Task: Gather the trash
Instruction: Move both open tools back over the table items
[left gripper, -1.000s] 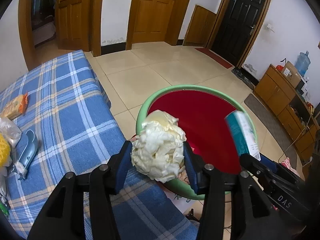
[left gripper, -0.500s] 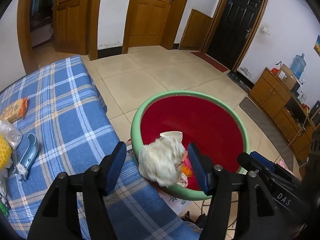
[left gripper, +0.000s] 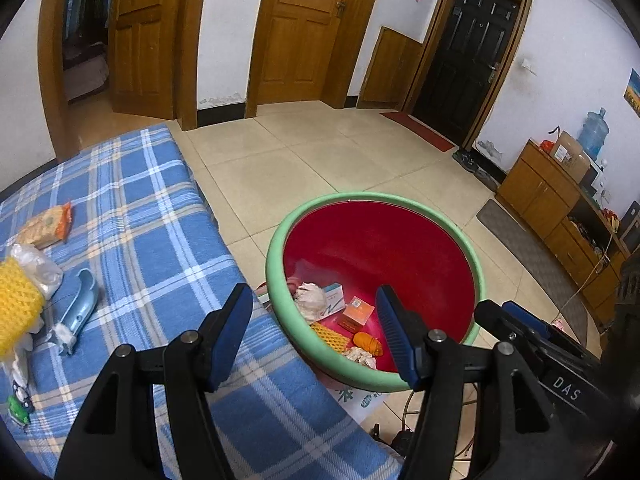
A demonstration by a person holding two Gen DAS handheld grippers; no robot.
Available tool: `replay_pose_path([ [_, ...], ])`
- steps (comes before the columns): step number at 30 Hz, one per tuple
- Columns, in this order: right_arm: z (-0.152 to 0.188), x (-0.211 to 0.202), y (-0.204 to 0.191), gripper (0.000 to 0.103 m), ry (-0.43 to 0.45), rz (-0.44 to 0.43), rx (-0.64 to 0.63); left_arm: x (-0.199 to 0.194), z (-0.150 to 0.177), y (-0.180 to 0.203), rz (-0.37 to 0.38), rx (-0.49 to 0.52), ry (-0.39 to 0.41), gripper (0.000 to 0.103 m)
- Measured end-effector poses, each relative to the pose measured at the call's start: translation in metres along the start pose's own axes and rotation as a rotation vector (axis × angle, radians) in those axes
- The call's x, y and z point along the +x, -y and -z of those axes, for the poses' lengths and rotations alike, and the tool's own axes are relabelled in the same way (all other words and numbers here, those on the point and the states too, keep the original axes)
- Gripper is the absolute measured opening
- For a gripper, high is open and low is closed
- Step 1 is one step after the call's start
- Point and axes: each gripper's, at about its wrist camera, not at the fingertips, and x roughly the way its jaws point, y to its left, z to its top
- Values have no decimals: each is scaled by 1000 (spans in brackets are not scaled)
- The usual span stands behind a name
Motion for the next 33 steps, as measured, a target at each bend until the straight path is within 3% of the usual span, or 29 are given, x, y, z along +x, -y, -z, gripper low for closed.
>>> replay_pose_path([
  [33,15,-16,-79,80,-17,-119,-121,-83,32,-78,-120,-129,96,65],
])
